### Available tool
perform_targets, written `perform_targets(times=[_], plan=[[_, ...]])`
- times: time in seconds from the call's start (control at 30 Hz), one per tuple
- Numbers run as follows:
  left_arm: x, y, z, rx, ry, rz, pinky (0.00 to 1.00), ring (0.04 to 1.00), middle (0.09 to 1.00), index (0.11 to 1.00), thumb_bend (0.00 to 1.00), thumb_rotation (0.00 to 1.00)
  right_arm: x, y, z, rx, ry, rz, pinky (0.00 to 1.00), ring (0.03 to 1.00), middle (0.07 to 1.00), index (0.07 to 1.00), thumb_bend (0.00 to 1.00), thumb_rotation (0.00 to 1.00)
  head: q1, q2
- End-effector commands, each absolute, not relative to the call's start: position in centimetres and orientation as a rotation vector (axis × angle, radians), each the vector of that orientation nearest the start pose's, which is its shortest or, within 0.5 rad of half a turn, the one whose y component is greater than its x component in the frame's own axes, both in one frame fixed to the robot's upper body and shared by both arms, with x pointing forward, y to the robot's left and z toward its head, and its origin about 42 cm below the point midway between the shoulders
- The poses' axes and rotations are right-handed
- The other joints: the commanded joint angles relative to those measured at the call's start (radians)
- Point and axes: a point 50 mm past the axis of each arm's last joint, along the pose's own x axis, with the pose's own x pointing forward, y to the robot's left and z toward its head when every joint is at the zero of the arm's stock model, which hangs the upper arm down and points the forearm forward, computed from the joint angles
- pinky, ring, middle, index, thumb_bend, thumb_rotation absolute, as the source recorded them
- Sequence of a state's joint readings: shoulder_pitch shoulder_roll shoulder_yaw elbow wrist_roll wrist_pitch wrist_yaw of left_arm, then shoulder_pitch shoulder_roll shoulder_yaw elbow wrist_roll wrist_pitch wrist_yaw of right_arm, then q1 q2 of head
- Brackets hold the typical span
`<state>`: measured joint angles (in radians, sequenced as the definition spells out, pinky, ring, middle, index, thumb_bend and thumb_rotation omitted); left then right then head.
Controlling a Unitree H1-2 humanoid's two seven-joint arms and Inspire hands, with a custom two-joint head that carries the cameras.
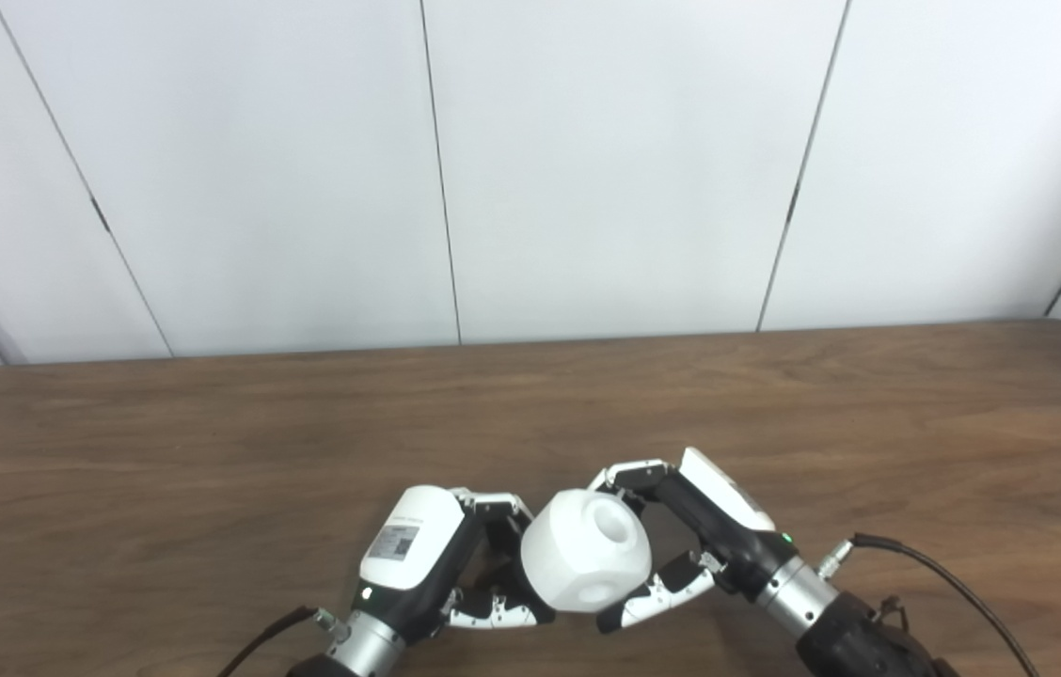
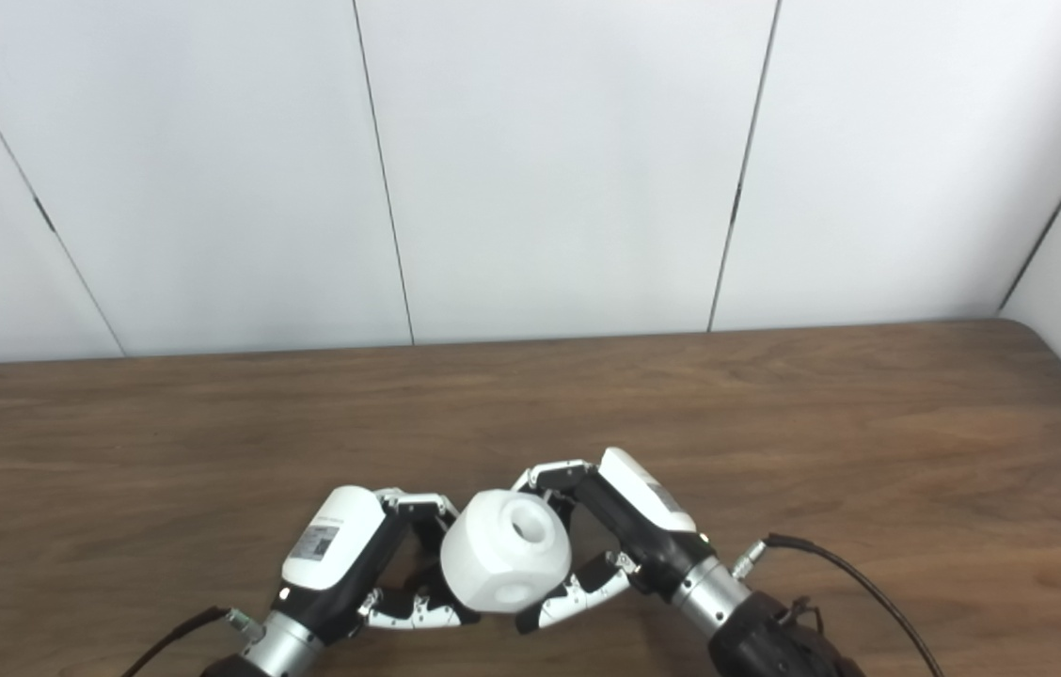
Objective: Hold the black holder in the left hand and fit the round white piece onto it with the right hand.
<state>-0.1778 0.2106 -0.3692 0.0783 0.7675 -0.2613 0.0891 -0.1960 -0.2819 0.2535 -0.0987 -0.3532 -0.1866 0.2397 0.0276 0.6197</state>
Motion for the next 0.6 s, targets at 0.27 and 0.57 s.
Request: perform_targets(times=[0.27,0.57], plan=[[30.3,14.0,11.2,0.913,-0.468,-0.443,0.63,0.492,0.466,0.504,0.52,0.00,32.8,-19.1,19.5,-0.729,-0.464,0.614,0.39,0.470,0.472,0.514,0.53,0.00,0.014,0.004],[30.3,13.9,11.0,0.908,-0.462,-0.442,0.64,0.495,0.465,0.505,0.52,0.00,32.9,-19.0,20.5,-0.773,-0.478,0.635,0.44,0.518,0.479,0.508,0.53,0.01,0.007,-0.002]])
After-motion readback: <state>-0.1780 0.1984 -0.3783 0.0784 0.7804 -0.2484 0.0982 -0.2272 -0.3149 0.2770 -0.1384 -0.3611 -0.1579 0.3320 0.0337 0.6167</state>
